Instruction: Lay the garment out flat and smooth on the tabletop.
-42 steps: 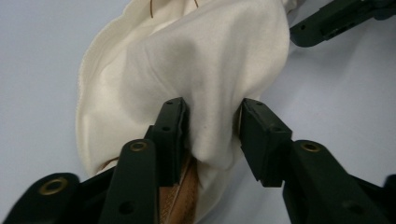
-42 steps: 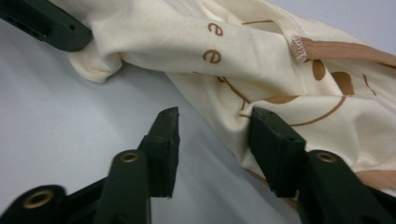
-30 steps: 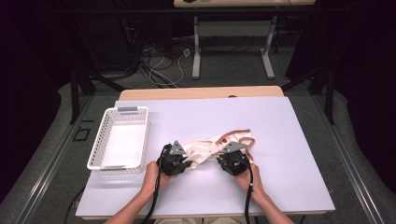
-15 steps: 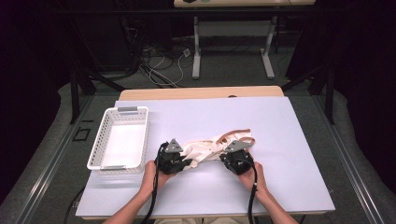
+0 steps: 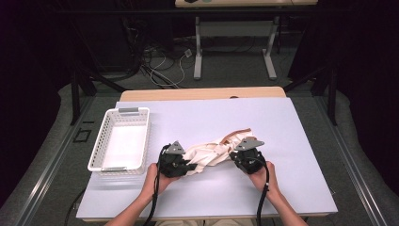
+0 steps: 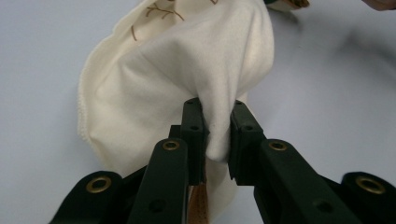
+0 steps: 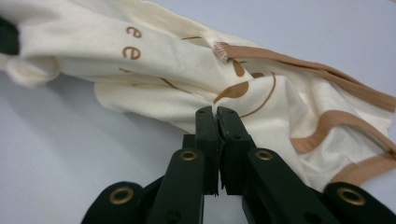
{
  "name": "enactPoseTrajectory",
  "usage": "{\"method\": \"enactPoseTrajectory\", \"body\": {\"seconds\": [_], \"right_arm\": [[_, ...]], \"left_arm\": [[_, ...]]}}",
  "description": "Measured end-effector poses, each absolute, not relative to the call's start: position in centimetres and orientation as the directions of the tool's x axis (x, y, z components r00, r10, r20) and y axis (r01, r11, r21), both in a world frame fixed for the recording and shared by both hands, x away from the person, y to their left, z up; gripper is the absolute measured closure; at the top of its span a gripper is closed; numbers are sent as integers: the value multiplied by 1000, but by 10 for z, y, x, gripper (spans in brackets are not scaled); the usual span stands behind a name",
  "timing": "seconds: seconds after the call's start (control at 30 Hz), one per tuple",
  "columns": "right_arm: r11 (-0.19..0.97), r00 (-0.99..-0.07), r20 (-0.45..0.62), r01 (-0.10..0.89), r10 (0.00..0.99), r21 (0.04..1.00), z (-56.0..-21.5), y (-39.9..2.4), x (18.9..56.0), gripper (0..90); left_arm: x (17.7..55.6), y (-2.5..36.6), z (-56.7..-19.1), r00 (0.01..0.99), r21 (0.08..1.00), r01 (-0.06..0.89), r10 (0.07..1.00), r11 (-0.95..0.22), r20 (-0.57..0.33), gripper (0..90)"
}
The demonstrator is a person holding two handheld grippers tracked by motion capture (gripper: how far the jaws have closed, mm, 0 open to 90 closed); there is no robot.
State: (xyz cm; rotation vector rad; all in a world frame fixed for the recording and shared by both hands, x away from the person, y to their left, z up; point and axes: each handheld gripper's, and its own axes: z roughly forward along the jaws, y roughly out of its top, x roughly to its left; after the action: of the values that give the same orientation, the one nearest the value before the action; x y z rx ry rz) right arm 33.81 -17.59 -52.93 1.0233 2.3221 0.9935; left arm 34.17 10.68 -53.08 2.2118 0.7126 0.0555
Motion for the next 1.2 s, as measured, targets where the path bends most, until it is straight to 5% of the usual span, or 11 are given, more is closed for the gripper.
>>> {"method": "enactPoseTrajectory", "body": {"seconds": [0.13,0.2,0.33,0.53,0.67,0.87,1.2], "right_arm": [[501,-644,-95,486,759,716,-538,-174,340,857],[521,-658,-106,476,746,708,-541,-171,340,749],[513,-680,-93,449,727,732,-537,-167,335,588],[564,-757,-82,405,648,720,-544,-144,327,481],[601,-772,-99,401,628,691,-557,-125,323,555],[582,-765,-78,414,639,700,-558,-125,324,829],[577,-760,-68,429,647,695,-551,-138,327,866]], "left_arm": [[340,101,-533,846,688,441,524,-577,-102,688],[341,103,-532,840,693,435,537,-575,-82,596],[344,106,-532,830,701,445,550,-557,-90,559],[345,108,-529,823,717,443,561,-539,-87,409],[344,112,-523,808,747,431,584,-506,-71,349],[353,117,-534,729,725,497,682,-477,-52,395],[370,125,-552,653,699,598,744,-392,-141,575]]}}
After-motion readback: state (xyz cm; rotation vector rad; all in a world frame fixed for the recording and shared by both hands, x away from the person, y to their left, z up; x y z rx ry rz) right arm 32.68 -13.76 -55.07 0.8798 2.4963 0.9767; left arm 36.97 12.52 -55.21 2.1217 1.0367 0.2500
